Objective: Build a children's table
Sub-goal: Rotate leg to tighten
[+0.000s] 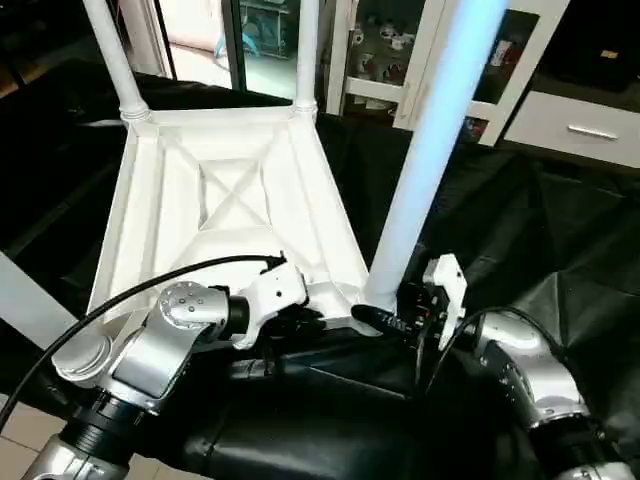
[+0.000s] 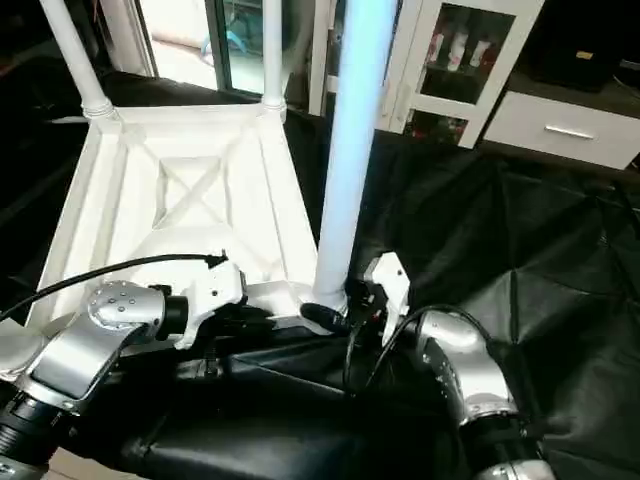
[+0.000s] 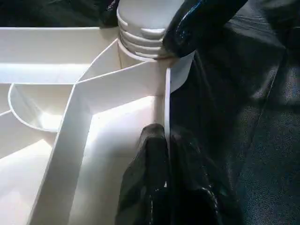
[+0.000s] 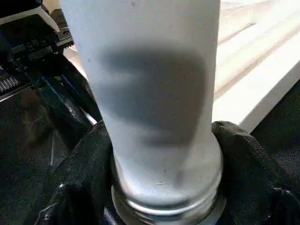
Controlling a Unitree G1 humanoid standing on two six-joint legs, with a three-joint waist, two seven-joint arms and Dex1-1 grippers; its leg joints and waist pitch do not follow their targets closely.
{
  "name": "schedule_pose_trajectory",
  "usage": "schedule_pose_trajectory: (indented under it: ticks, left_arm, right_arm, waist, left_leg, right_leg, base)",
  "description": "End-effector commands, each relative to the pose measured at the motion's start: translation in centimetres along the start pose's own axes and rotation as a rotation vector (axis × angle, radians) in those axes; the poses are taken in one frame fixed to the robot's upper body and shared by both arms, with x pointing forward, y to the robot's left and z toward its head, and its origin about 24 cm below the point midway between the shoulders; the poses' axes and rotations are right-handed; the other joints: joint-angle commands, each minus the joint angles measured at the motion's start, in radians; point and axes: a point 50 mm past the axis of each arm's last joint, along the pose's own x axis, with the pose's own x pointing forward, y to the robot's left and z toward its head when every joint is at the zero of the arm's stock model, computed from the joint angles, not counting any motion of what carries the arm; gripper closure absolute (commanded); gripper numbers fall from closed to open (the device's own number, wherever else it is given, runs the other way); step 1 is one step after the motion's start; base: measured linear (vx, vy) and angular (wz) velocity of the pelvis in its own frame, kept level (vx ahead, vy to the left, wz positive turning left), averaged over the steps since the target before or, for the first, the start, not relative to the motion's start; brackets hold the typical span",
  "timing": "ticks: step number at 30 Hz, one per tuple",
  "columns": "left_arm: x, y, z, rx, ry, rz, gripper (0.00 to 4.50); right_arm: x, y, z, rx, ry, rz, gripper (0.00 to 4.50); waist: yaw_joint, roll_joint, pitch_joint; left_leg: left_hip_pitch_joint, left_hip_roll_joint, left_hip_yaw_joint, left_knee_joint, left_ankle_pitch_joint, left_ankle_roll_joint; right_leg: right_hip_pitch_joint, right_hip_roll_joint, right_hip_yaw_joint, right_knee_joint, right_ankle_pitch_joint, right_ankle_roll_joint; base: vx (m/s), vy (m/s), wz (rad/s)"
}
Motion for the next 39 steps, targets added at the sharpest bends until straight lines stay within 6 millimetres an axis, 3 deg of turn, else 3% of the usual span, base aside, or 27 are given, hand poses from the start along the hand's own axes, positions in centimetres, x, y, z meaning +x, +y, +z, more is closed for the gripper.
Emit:
schedule_pose_trajectory:
  ticks: [1, 4, 5, 7, 8, 9, 11, 12, 13, 14, 17, 20, 22, 24, 27, 30, 31, 33, 35, 39]
  left_arm:
    - [1.2, -1.1, -0.6, -0.045, -0.013, -0.057, 4.50]
    - [1.8, -0.4, -0.5, -0.064, 0.008, 0.003, 4.50]
    - [1.8, -0.3, -0.5, -0.068, 0.010, 0.011, 4.50]
    - [3.2, 1.4, -0.1, -0.112, 0.048, 0.165, 4.50]
    - [3.2, 1.5, -0.1, -0.113, 0.049, 0.168, 4.50]
    - [4.3, 2.5, 0.6, -0.145, 0.056, 0.260, 4.50]
    - [5.2, 3.3, 1.4, -0.176, 0.051, 0.325, 4.50]
    - [5.2, 3.3, 1.4, -0.176, 0.051, 0.325, 4.50]
    - [6.3, 3.7, 2.5, -0.188, 0.036, 0.374, 4.50]
    - [7.0, 3.8, 3.3, -0.188, 0.023, 0.388, 4.50]
    - [8.5, 3.7, 5.1, -0.174, -0.007, 0.382, 4.50]
    - [8.8, 3.6, 5.1, -0.163, 0.001, 0.376, 4.50]
    - [8.6, 3.6, 4.8, -0.161, 0.006, 0.373, 4.50]
    - [8.6, 3.7, 4.6, -0.162, 0.009, 0.373, 4.50]
    - [7.8, 3.6, 3.5, -0.124, 0.013, 0.338, 4.50]
    - [7.4, 3.5, 3.1, -0.117, 0.012, 0.323, 4.50]
    - [6.6, 3.0, 2.1, -0.121, 0.009, 0.277, 4.50]
    - [6.2, 2.8, 1.6, -0.124, 0.014, 0.260, 4.50]
    - [5.9, 2.5, 1.4, -0.101, 0.002, 0.226, 4.50]
    - [4.3, 1.1, 0.2, -0.065, -0.027, 0.092, 4.50]
  right_arm:
    - [0.0, 0.2, -0.7, 0.010, 0.029, -0.039, 1.75]
    - [0.4, -0.5, -1.3, -0.011, 0.084, -0.183, 1.75]
    - [0.4, -0.6, -1.4, -0.013, 0.090, -0.202, 1.75]
    - [1.0, -1.9, -1.8, 0.012, 0.123, -0.458, 1.76]
    - [1.0, -1.9, -1.8, 0.012, 0.124, -0.463, 1.76]
    - [1.3, -2.4, -1.9, 0.022, 0.147, -0.604, 1.76]
    - [1.7, -2.7, -2.0, 0.025, 0.168, -0.688, 1.76]
    - [1.7, -2.7, -2.0, 0.025, 0.168, -0.688, 1.78]
    - [2.2, -3.0, -2.1, 0.053, 0.169, -0.800, 1.78]
    - [2.6, -2.9, -2.3, 0.071, 0.176, -0.823, 1.78]
    - [4.1, -2.4, -2.2, 0.095, 0.158, -0.822, 1.78]
    - [4.5, -2.3, -1.6, 0.100, 0.107, -0.809, 1.78]
    - [4.5, -2.3, -1.3, 0.098, 0.081, -0.797, 1.78]
    - [4.5, -2.3, -1.1, 0.094, 0.067, -0.796, 1.78]
    - [4.1, -2.3, 0.3, 0.090, -0.048, -0.720, 1.78]
    - [3.8, -2.3, 0.6, 0.096, -0.078, -0.684, 1.08]
    - [2.9, -2.6, 0.8, 0.066, -0.089, -0.673, 1.03]
    - [2.3, -2.7, 0.9, 0.050, -0.091, -0.670, 0.81]
    - [1.9, -2.8, 1.0, 0.043, -0.096, -0.663, 0.66]
    - [0.5, -2.7, 1.2, 0.025, -0.073, -0.507, 0.28]
  waist:
    - [0.007, -0.013, -0.057]
    - [0.004, -0.011, -0.054]
    - [0.003, -0.011, -0.053]
    - [-0.002, -0.012, -0.048]
    - [-0.005, -0.012, -0.047]
    - [-0.008, -0.012, -0.048]
    - [-0.007, -0.014, -0.048]
    - [-0.004, -0.014, -0.051]
    - [-0.004, -0.014, -0.051]
    - [-0.004, -0.010, -0.054]
    - [0.003, -0.009, -0.059]
    - [0.013, -0.012, -0.067]
    - [0.016, -0.014, -0.067]
    - [0.017, -0.015, -0.064]
    - [0.018, -0.012, -0.058]
    - [0.017, -0.012, -0.056]
    - [0.017, -0.012, -0.055]
    - [0.010, -0.015, -0.053]
    - [0.006, -0.013, -0.053]
    - [0.005, -0.011, -0.048]
  left_leg:
    - [0.002, 0.093, -0.038, -0.073, -0.013, 0.145]
    - [0.004, 0.094, -0.039, -0.079, -0.059, 0.116]
    - [0.005, 0.093, -0.040, -0.082, -0.080, 0.095]
    - [0.008, 0.092, -0.042, -0.089, -0.146, 0.052]
    - [0.012, 0.090, -0.046, -0.092, -0.198, 0.017]
    - [0.009, 0.090, -0.050, -0.094, -0.213, -0.004]
    - [0.014, 0.086, -0.049, -0.095, -0.240, -0.014]
    - [0.017, 0.085, -0.048, -0.093, -0.247, -0.008]
    - [0.015, 0.087, -0.048, -0.094, -0.243, -0.003]
    - [0.013, 0.084, -0.047, -0.095, -0.223, 0.001]
    - [0.017, 0.084, -0.041, -0.091, -0.178, 0.017]
    - [0.007, 0.085, -0.038, -0.083, -0.066, 0.075]
    - [0.003, 0.084, -0.037, -0.080, -0.025, 0.110]
    - [0.002, 0.085, -0.037, -0.081, -0.046, 0.122]
    - [0.003, 0.089, -0.041, -0.088, -0.116, 0.100]
    - [0.003, 0.092, -0.043, -0.092, -0.138, 0.084]
    - [0.001, 0.093, -0.045, -0.093, -0.144, 0.080]
    - [-0.014, 0.094, -0.051, -0.098, -0.145, 0.079]
    - [-0.002, 0.092, -0.046, -0.096, -0.162, 0.072]
    - [-0.004, 0.096, -0.048, -0.100, -0.178, 0.072]
  right_leg:
    - [0.050, -0.075, 0.049, -0.055, -0.118, -0.310]
    - [0.048, -0.075, 0.050, -0.065, -0.184, -0.293]
    - [0.047, -0.074, 0.050, -0.069, -0.217, -0.282]
    - [0.043, -0.075, 0.052, -0.082, -0.311, -0.252]
    - [0.041, -0.075, 0.051, -0.090, -0.395, -0.223]
    - [0.044, -0.078, 0.052, -0.093, -0.417, -0.202]
    - [0.037, -0.075, 0.051, -0.099, -0.428, -0.183]
    - [0.036, -0.076, 0.052, -0.101, -0.424, -0.176]
    - [0.038, -0.077, 0.053, -0.100, -0.413, -0.177]
    - [0.038, -0.075, 0.052, -0.098, -0.378, -0.178]
    - [0.038, -0.073, 0.051, -0.090, -0.258, -0.203]
    - [0.049, -0.074, 0.048, -0.070, -0.096, -0.239]
    - [0.053, -0.075, 0.047, -0.065, -0.050, -0.259]
    - [0.054, -0.078, 0.046, -0.072, -0.101, -0.263]
    - [0.051, -0.078, 0.046, -0.084, -0.209, -0.237]
    - [0.050, -0.078, 0.047, -0.086, -0.235, -0.222]
    - [0.050, -0.079, 0.047, -0.087, -0.243, -0.218]
    - [0.060, -0.083, 0.046, -0.086, -0.269, -0.203]
    - [0.048, -0.082, 0.048, -0.094, -0.308, -0.201]
    - [0.046, -0.081, 0.050, -0.095, -0.335, -0.197]
  base:
    - [0.000, 0.000, 0.00]
    - [0.000, 0.000, 0.00]
    - [0.000, 0.000, 0.00]
    - [0.000, 0.000, 0.00]
    - [-0.051, 0.009, -0.01]
    - [-0.051, 0.009, -0.01]
    - [0.000, 0.000, 0.00]
    - [0.000, 0.000, 0.00]
    - [0.000, 0.000, 0.00]
    - [0.000, 0.000, 0.00]
    - [0.000, 0.000, 0.00]
    - [0.000, 0.000, 0.00]
    - [0.000, 0.000, 0.00]
    - [0.000, 0.000, 0.00]
    - [0.000, 0.000, 0.00]
    - [0.000, 0.000, 0.00]
    - [0.000, 0.000, 0.00]
    - [0.000, 0.000, 0.00]
    - [0.000, 0.000, 0.00]
    - [0.000, 0.000, 0.00]
